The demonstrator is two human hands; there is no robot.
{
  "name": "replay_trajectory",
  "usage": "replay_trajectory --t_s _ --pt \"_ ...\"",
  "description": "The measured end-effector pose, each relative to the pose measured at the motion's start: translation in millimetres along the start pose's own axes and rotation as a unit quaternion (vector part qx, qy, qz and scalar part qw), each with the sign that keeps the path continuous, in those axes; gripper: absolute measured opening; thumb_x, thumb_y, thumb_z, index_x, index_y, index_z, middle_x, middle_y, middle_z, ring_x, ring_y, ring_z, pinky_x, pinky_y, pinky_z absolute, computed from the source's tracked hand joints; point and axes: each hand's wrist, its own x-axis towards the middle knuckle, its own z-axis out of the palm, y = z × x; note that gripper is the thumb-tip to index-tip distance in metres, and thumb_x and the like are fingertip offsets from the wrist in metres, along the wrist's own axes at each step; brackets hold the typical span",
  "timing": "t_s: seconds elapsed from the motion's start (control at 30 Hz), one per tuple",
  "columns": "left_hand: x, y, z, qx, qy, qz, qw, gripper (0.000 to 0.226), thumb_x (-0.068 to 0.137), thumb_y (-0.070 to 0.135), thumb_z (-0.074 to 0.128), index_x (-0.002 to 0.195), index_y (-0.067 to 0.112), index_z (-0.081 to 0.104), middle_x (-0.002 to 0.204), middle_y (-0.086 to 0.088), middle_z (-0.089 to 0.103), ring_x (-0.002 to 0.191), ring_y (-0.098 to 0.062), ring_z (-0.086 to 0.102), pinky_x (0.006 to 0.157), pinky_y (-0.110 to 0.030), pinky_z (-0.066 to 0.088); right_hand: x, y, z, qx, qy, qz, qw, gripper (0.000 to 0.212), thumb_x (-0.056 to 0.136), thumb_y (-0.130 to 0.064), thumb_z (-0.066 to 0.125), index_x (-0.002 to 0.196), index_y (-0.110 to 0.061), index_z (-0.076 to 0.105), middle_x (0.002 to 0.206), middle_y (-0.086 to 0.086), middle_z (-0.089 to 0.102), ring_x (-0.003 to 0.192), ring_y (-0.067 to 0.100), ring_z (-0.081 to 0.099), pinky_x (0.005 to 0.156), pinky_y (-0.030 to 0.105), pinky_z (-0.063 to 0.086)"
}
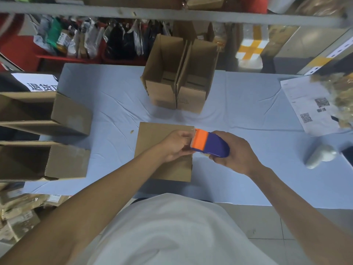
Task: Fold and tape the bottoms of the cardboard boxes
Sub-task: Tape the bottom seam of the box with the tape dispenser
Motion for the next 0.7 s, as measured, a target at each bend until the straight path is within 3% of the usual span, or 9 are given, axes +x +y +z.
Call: replay_trajectory --t_s 0.17,0.33,0.5,0.6,0.7 --pt "-0.3 -0.9 0.0 -0.018 -0.01 -0.009 1.0 0.02 0.092 -0.005 0.058 0.102 0.009 0.067 0.092 -0.006 0.071 0.088 -0.017 0.068 0.086 -0.029 0.054 -1.1 -0.5 0.4 0.019 0.006 -0.002 1.0 0.064 0.07 -0.036 0.085 0.126 -0.029 0.055 0.109 -0.011 0.065 0.091 0.011 0.061 0.079 0.023 0.051" --pt "-1.6 1.9 -3.7 0.019 -0.002 -0.04 0.999 0.02 0.091 -0.002 0.061 0.107 0.007 0.068 0.095 -0.008 0.072 0.089 -0.019 0.069 0.082 -0.031 0.057 -5.0 -3.3 3.4 0.059 -0.006 -0.013 0.998 0.068 0.069 -0.032 0.088 0.127 -0.027 0.055 0.112 -0.012 0.065 0.097 0.011 0.062 0.082 0.024 0.053" --pt "-0.5 2.9 -4.5 0.011 0.018 -0.046 0.999 0.026 0.094 -0.006 0.045 0.107 -0.001 0.067 0.095 -0.011 0.07 0.088 -0.021 0.068 0.088 -0.036 0.056 -7.4 -3.2 6.8 0.108 0.0 -0.015 0.994 0.065 0.069 -0.029 0.088 0.125 -0.027 0.056 0.111 -0.016 0.064 0.098 0.006 0.062 0.08 0.02 0.052" --pt "-3.9 4.2 -6.0 -0.033 -0.006 -0.049 0.998 0.019 0.096 0.005 0.051 0.104 0.003 0.067 0.098 -0.012 0.07 0.09 -0.021 0.067 0.093 -0.038 0.054 -7.5 -2.1 4.2 0.098 0.004 -0.015 0.995 0.064 0.069 -0.028 0.088 0.124 -0.029 0.056 0.108 -0.017 0.064 0.095 0.008 0.062 0.08 0.025 0.054" --pt "-5.2 5.4 -5.0 0.036 0.019 -0.028 0.999 0.015 0.095 0.003 0.057 0.101 0.005 0.07 0.101 -0.01 0.072 0.088 -0.017 0.07 0.085 -0.033 0.058 -7.2 -1.0 5.8 0.097 0.0 -0.02 0.995 0.063 0.07 -0.028 0.088 0.124 -0.029 0.056 0.108 -0.016 0.064 0.096 0.009 0.063 0.081 0.028 0.055"
